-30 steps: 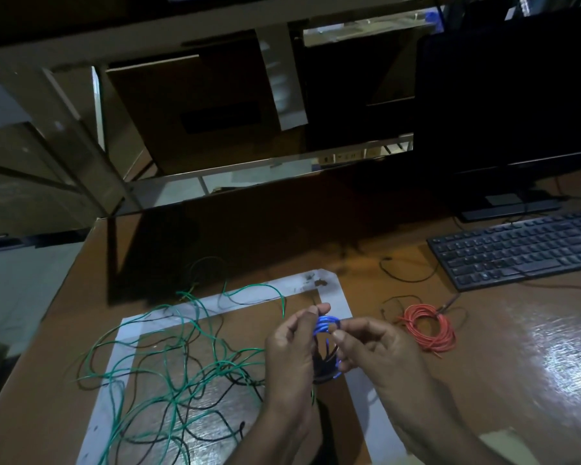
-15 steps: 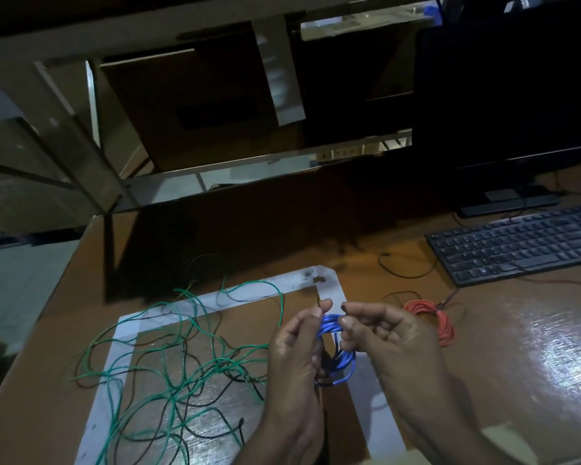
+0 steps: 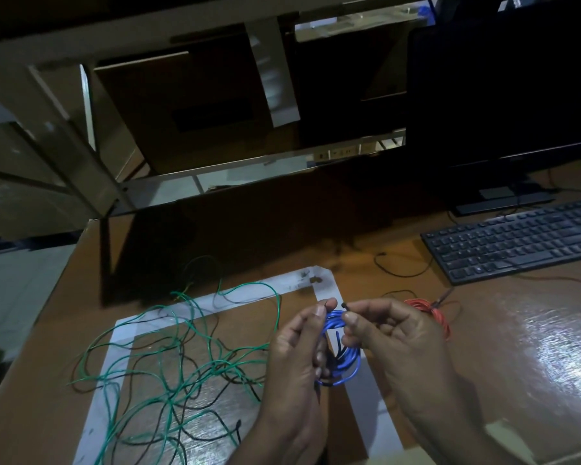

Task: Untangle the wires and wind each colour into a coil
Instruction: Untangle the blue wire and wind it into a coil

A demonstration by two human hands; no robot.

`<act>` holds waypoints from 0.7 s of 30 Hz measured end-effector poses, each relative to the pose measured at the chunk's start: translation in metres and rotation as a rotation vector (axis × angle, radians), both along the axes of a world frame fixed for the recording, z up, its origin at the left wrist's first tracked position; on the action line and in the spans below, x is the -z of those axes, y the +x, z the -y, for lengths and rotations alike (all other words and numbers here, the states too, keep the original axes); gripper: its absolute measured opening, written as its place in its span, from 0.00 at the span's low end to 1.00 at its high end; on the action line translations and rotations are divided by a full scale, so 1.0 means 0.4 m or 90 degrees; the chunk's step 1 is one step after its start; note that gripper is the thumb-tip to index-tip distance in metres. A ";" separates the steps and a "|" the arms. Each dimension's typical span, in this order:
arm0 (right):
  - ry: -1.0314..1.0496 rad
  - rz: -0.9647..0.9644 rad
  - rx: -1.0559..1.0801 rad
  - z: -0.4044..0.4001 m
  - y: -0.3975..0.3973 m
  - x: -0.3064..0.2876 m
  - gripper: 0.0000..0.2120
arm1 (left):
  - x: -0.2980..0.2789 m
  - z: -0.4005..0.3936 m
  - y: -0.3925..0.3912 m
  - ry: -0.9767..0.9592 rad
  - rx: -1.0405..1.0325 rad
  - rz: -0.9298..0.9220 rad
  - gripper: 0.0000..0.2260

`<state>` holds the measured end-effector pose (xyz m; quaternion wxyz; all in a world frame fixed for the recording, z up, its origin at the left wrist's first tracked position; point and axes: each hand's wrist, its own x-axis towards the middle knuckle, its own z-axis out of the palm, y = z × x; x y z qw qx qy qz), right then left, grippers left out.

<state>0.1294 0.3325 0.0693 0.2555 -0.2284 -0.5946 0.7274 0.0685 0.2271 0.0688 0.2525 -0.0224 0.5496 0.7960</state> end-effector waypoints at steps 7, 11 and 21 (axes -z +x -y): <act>0.058 -0.015 -0.004 0.004 0.009 -0.011 0.07 | -0.017 -0.009 0.014 0.023 -0.008 -0.020 0.08; 0.061 -0.017 0.003 0.006 0.010 -0.011 0.03 | -0.034 -0.013 0.020 0.025 0.026 -0.048 0.06; 0.064 -0.027 -0.001 0.004 0.010 -0.011 0.05 | -0.033 -0.010 0.021 0.004 0.004 -0.049 0.09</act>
